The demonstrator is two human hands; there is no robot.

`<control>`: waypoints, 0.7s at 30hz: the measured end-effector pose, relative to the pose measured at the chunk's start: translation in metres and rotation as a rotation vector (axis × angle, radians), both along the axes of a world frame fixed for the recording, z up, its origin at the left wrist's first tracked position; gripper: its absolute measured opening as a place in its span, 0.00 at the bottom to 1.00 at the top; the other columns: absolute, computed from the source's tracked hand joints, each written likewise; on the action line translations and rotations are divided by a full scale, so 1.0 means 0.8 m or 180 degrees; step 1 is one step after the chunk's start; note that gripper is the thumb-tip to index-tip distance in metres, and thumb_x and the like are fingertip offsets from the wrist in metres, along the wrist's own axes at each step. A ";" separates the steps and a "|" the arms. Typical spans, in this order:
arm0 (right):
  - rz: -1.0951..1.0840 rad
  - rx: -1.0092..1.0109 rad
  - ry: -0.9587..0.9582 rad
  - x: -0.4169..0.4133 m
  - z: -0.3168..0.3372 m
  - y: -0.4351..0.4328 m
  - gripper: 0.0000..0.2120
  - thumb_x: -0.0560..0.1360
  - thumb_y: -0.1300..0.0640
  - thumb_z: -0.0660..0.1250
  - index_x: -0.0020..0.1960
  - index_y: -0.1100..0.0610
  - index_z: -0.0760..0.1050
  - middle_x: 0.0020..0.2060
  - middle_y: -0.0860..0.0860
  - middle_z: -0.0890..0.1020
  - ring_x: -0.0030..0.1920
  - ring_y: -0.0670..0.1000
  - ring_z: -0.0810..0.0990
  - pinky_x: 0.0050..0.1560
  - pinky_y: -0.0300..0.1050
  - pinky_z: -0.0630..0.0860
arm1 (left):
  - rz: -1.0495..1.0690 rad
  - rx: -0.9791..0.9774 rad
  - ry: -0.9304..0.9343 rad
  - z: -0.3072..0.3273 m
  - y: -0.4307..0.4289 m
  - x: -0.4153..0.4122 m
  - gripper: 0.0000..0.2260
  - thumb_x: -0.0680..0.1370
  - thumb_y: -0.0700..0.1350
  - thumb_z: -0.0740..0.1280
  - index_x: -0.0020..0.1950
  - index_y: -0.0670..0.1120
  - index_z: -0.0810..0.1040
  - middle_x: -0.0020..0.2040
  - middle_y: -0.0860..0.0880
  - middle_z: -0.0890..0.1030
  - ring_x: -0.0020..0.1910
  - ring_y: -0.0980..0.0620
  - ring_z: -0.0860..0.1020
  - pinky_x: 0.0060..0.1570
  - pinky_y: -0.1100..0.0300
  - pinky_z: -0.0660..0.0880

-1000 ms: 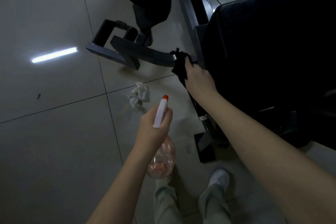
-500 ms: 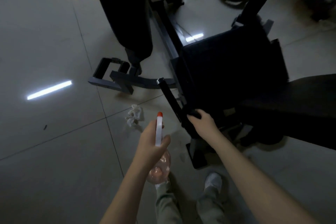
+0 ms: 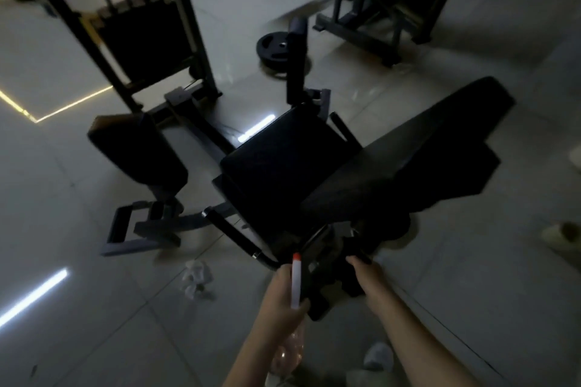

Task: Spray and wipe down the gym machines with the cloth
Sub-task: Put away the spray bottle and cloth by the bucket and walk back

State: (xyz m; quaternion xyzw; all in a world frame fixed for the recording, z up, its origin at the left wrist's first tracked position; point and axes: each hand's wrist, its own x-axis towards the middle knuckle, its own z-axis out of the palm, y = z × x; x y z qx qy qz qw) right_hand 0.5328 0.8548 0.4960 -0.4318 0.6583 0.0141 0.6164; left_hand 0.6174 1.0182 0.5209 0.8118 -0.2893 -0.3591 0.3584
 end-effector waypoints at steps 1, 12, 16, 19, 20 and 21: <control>-0.0111 0.0016 -0.0052 -0.013 0.009 -0.010 0.22 0.78 0.55 0.63 0.68 0.65 0.68 0.63 0.60 0.75 0.60 0.60 0.75 0.49 0.48 0.72 | -0.0142 0.0043 -0.0012 0.004 -0.011 -0.010 0.22 0.73 0.38 0.67 0.64 0.49 0.66 0.52 0.51 0.72 0.50 0.53 0.72 0.42 0.74 0.67; -0.1333 0.0151 -0.0608 -0.257 0.072 -0.143 0.14 0.80 0.53 0.60 0.43 0.62 0.76 0.27 0.53 0.76 0.25 0.49 0.73 0.25 0.37 0.68 | -0.0948 0.0091 -0.0376 0.063 -0.190 -0.184 0.27 0.77 0.38 0.66 0.75 0.45 0.61 0.73 0.44 0.66 0.70 0.45 0.66 0.61 0.63 0.64; -0.1818 -0.0045 -0.0654 -0.369 0.088 -0.194 0.08 0.79 0.60 0.61 0.43 0.63 0.73 0.36 0.57 0.77 0.34 0.56 0.75 0.34 0.46 0.71 | -0.1245 0.0174 -0.0350 0.083 -0.273 -0.263 0.31 0.77 0.41 0.67 0.76 0.45 0.57 0.74 0.43 0.64 0.72 0.44 0.65 0.67 0.59 0.62; -0.2040 -0.0012 -0.0787 -0.441 0.092 -0.232 0.08 0.78 0.61 0.60 0.40 0.60 0.72 0.31 0.55 0.76 0.27 0.53 0.74 0.27 0.43 0.70 | -0.1489 0.0153 -0.0232 0.083 -0.327 -0.315 0.35 0.74 0.54 0.62 0.77 0.49 0.52 0.72 0.43 0.65 0.70 0.43 0.67 0.69 0.51 0.66; -0.2131 -0.0017 -0.0848 -0.462 0.092 -0.244 0.09 0.78 0.62 0.59 0.40 0.60 0.71 0.27 0.54 0.74 0.22 0.50 0.72 0.23 0.40 0.68 | -0.1549 0.0111 -0.0186 0.076 -0.344 -0.329 0.37 0.72 0.54 0.62 0.77 0.47 0.53 0.71 0.43 0.67 0.68 0.43 0.68 0.66 0.48 0.68; -0.2201 -0.0025 -0.0892 -0.480 0.090 -0.255 0.09 0.78 0.62 0.58 0.39 0.60 0.71 0.25 0.53 0.72 0.18 0.47 0.70 0.19 0.38 0.65 | -0.1533 0.0114 -0.0138 0.071 -0.358 -0.340 0.36 0.71 0.52 0.64 0.76 0.45 0.56 0.68 0.42 0.69 0.66 0.43 0.70 0.64 0.47 0.70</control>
